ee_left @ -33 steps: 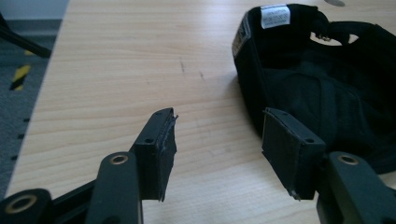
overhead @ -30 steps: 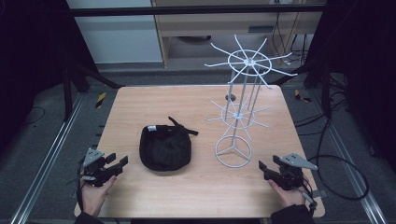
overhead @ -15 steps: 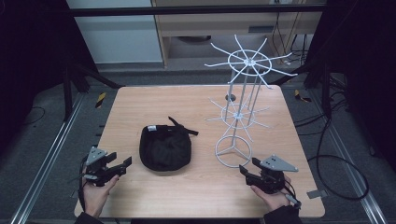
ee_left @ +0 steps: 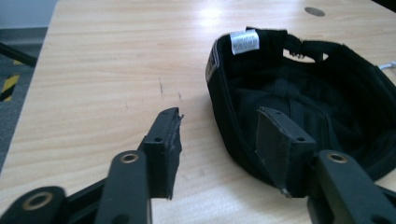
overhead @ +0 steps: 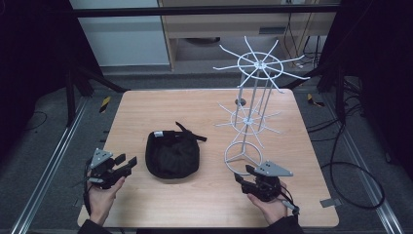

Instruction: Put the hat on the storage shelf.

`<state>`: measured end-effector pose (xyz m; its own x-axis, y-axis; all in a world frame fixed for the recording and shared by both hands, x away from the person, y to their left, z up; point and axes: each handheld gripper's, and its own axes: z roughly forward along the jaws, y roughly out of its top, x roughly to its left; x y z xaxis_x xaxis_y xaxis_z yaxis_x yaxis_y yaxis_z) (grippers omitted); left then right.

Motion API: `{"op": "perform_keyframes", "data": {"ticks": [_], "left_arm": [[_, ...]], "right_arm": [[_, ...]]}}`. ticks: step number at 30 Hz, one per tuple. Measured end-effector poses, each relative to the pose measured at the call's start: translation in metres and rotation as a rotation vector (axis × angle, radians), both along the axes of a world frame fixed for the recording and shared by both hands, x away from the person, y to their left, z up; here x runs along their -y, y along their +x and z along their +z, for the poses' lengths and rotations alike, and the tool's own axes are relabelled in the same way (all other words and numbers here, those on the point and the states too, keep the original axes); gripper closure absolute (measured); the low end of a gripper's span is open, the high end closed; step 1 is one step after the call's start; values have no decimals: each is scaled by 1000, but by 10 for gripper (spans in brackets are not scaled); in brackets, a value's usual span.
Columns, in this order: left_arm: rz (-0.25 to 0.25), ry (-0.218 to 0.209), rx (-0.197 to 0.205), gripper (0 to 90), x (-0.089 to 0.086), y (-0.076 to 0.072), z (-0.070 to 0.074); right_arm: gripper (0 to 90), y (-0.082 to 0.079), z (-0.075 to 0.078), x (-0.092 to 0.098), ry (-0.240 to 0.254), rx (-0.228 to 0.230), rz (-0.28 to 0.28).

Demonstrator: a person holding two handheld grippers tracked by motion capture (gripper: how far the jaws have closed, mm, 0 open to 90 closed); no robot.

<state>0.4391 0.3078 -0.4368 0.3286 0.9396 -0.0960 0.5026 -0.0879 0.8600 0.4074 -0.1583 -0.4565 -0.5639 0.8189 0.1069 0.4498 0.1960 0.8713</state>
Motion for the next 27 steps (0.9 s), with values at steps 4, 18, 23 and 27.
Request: {"op": "perform_keyframes", "data": {"ticks": [4, 18, 23, 27], "left_arm": [[5, -4, 19, 527, 0, 5, 4], [-5, 1, 8, 571, 13, 26, 0], [-12, 36, -22, 588, 21, 35, -9], [-25, 53, -49, 597, 25, 41, -15]], "right_arm": [[464, 1, 0, -17, -7, 3, 33], [463, 16, 8, -70, -9, 29, 89], [475, 26, 6, -90, -16, 18, 95], [473, 33, 2, -103, -25, 8, 95]]}}
